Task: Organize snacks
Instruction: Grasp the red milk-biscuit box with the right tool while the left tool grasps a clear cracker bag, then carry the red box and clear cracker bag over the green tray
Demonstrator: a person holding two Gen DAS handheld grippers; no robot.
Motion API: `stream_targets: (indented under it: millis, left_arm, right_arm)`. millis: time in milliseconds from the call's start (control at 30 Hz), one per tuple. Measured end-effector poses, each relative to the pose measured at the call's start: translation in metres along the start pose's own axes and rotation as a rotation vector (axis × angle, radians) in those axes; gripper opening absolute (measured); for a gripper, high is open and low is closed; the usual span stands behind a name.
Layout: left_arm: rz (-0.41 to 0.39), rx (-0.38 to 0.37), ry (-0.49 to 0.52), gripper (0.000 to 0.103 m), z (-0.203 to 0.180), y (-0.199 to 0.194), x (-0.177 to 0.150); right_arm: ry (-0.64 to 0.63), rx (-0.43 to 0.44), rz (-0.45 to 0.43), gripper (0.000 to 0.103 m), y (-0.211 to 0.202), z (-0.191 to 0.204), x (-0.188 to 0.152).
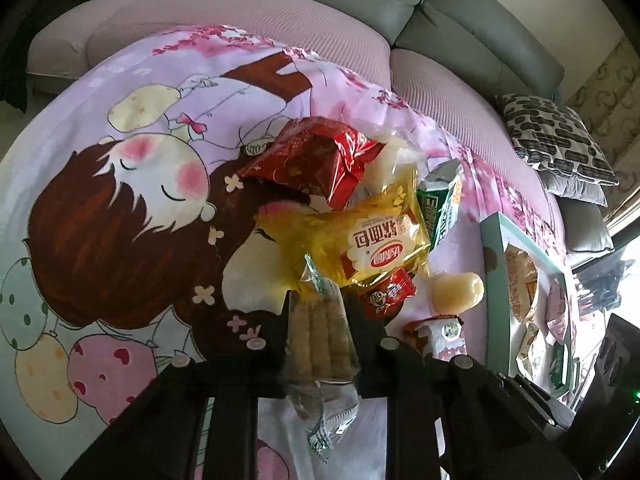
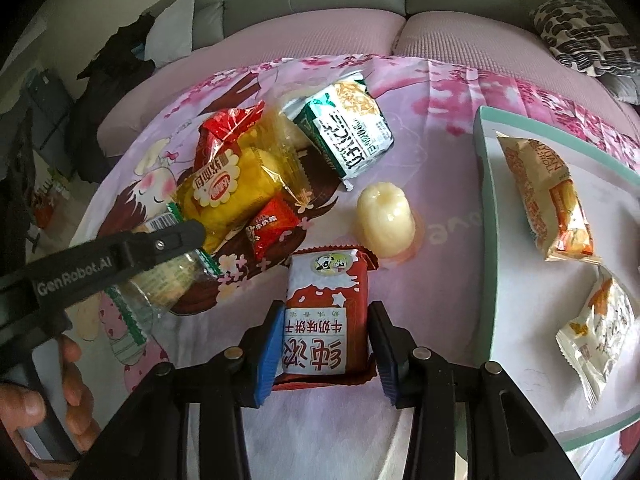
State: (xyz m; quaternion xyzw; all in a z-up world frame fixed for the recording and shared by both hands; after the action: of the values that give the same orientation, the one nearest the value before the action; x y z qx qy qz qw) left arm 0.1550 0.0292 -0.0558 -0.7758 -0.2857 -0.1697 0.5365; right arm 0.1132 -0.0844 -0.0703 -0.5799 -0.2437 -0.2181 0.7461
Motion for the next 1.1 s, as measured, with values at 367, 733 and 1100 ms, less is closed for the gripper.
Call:
stream_targets:
  millis: [367,733,1100]
  left_arm:
    - [-0.071,-0.028,0.011,0.022,-0.011,-0.023,0.016]
    - [-0.127,-0.045,0.06,0.022,-0.035,-0.04,0.027]
    - [-0.138,-0.168,0.178,0.022,-0.104,-0.048,0.023]
  right_arm:
    - [0.022,0.009,-0.055,0.042,-0.032,-0.011,0.008]
    - [0.067,0.016,-0.108,0.042,-0.06,-0.028,0.018]
    - [0.136,-0.046,-0.179,0.042,-0.099,-0.078,0.029]
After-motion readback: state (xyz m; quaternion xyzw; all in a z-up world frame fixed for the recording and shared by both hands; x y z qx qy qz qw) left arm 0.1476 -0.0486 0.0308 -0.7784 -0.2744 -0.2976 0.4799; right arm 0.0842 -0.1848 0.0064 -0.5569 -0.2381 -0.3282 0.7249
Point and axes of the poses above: each gripper's, at about its wrist camera, not at the fingertips, and y roughly the way its jaws point, z to its left, x to its top, the point moved 8 cm from there along y, roughly the way its jaws point, and after that the axes turned 11 degrees about -z, right-handed, at the moved point
